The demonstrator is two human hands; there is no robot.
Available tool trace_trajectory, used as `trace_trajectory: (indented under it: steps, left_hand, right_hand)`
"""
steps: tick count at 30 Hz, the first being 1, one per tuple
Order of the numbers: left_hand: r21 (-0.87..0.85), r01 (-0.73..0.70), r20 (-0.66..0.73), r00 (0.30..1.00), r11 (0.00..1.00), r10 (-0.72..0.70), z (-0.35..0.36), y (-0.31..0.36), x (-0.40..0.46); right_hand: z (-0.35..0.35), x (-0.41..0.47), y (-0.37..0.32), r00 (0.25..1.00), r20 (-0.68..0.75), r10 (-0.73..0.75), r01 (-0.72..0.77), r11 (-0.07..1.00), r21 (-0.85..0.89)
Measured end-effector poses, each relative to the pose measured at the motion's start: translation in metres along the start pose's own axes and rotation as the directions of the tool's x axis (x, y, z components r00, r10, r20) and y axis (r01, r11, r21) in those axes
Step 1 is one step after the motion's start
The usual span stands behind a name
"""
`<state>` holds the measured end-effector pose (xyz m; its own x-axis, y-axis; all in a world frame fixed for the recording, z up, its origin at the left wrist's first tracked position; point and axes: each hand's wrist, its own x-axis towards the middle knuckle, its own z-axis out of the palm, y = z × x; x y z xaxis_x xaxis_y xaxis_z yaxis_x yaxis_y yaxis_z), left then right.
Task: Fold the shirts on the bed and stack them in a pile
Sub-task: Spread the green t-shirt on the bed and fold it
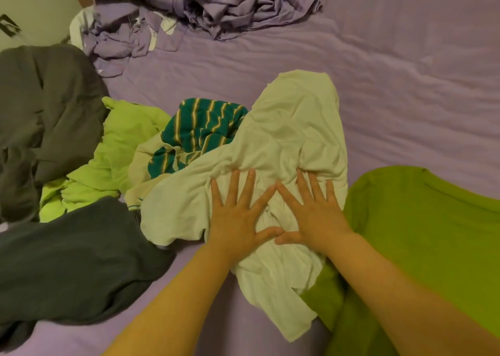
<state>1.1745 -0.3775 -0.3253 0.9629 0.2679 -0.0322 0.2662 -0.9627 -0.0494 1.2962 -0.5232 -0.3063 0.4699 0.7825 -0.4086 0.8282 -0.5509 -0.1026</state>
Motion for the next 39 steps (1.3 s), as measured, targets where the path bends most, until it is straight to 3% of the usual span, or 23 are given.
trace_trajectory:
  steps: [14,22,27,31,34,36,39]
  left_hand:
    - [0.045,-0.024,-0.065,0.998,0.999,0.027,0.003,-0.093,0.09]
    - [0.098,0.028,0.008,1.0,0.995,-0.029,-0.002,-0.12,0.121]
    - [0.086,0.086,0.098,0.991,0.993,-0.094,-0.012,-0.107,0.116]
    - [-0.082,0.226,0.202,0.958,0.971,-0.206,-0.032,-0.069,0.101]
    - [-0.199,0.276,0.184,0.953,0.94,-0.241,-0.043,-0.034,0.081]
    - [-0.211,0.209,0.092,0.977,0.955,-0.193,-0.046,-0.007,0.065]
    - [-0.323,-0.012,-0.054,0.999,0.946,-0.006,-0.038,0.038,0.041]
  right_hand:
    - [-0.032,0.112,-0.015,0.983,-0.165,0.076,-0.07,0.997,0.046]
    - [-0.056,0.154,-0.017,0.985,-0.15,0.083,-0.08,0.996,0.024]
    - [-0.046,0.13,-0.02,0.964,-0.259,0.065,-0.059,0.998,0.031]
    - [-0.028,0.082,-0.005,0.973,-0.205,0.105,-0.104,0.994,0.014]
    - [-0.018,0.035,0.024,0.991,-0.082,0.108,-0.111,0.993,-0.027]
    - [-0.013,0.002,0.046,0.982,-0.075,0.173,-0.178,0.982,-0.07]
    - [-0.009,-0.041,0.071,0.963,0.013,0.27,-0.268,0.96,-0.085]
